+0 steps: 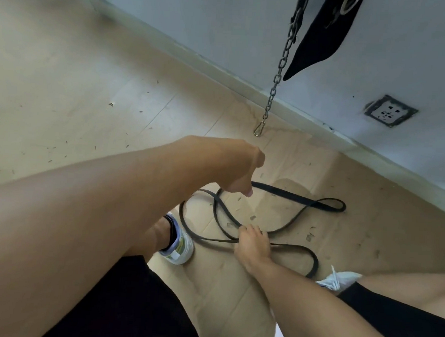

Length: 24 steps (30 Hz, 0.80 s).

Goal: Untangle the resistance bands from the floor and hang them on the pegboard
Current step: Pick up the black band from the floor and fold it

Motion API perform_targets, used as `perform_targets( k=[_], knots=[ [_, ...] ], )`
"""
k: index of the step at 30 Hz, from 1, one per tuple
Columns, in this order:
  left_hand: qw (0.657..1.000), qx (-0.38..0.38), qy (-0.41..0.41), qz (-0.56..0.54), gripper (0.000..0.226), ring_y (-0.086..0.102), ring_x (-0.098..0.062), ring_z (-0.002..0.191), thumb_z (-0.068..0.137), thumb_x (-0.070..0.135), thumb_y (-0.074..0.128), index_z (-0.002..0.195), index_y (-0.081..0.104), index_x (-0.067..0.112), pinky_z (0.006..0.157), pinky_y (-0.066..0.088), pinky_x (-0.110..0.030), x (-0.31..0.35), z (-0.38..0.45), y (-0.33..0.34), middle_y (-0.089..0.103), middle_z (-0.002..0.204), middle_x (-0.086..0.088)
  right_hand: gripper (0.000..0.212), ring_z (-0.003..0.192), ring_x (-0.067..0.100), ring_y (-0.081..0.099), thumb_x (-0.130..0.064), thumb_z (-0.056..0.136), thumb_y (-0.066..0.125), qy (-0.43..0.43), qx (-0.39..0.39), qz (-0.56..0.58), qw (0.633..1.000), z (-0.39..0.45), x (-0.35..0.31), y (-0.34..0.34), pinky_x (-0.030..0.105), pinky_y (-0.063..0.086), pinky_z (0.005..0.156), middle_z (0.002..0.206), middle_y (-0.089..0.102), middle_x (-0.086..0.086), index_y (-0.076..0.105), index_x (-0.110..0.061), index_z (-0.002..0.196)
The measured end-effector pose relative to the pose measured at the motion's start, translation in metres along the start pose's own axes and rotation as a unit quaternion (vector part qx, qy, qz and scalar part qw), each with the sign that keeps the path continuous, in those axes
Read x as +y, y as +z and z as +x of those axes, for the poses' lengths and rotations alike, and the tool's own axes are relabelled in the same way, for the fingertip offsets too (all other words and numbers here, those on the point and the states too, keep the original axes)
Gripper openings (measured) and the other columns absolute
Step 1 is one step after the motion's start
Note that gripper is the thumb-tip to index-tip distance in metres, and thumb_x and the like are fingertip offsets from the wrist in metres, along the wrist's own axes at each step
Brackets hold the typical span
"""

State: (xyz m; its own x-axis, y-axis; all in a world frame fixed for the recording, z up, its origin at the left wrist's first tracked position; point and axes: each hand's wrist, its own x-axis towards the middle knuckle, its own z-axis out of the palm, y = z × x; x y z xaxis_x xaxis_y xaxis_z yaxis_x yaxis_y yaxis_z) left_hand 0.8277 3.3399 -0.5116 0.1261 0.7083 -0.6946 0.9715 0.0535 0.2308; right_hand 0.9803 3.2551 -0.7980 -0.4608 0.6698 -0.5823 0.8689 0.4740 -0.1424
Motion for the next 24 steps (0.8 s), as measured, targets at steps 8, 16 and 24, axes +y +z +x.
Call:
perform_targets(
  k=[8, 16, 24],
  knots=[
    [0.999, 0.04, -0.011, 0.026, 0.067, 0.052, -0.029, 0.132, 0.094, 0.022, 0.072, 0.152, 0.04, 0.014, 0.104, 0.043, -0.037, 0.0, -0.01, -0.029, 0.053, 0.147, -0.007, 0.012, 0.084, 0.026, 0.062, -0.028, 0.093, 0.05, 0.018, 0.018, 0.315, 0.949, 0.007, 0.009, -0.132, 0.039, 0.049, 0.071, 0.084, 0.065, -0.001, 0.057, -0.022, 0.085],
    [0.989, 0.123, 0.044, -0.067, 0.08, 0.054, -0.03, 0.127, 0.083, 0.035, 0.082, 0.148, 0.039, 0.013, 0.108, 0.045, -0.039, -0.006, -0.031, -0.051, 0.056, 0.142, -0.008, 0.014, 0.055, 0.01, 0.048, -0.012, 0.098, 0.05, -0.142, 0.05, 0.326, 0.933, -0.053, 0.031, -0.35, 0.024, 0.038, 0.053, 0.068, 0.055, 0.001, 0.063, -0.011, 0.091],
    [0.846, 0.319, 0.154, -0.399, 0.03, 0.069, -0.008, 0.1, 0.09, 0.03, 0.076, 0.116, 0.063, 0.023, 0.093, 0.057, -0.033, 0.004, -0.036, -0.069, 0.071, 0.11, 0.008, 0.018, 0.059, 0.012, 0.042, -0.012, 0.079, 0.041, -0.262, 0.147, 0.545, 0.783, -0.118, 0.037, -0.449, 0.025, 0.038, 0.06, 0.062, 0.048, 0.0, 0.057, -0.007, 0.085]
  ],
)
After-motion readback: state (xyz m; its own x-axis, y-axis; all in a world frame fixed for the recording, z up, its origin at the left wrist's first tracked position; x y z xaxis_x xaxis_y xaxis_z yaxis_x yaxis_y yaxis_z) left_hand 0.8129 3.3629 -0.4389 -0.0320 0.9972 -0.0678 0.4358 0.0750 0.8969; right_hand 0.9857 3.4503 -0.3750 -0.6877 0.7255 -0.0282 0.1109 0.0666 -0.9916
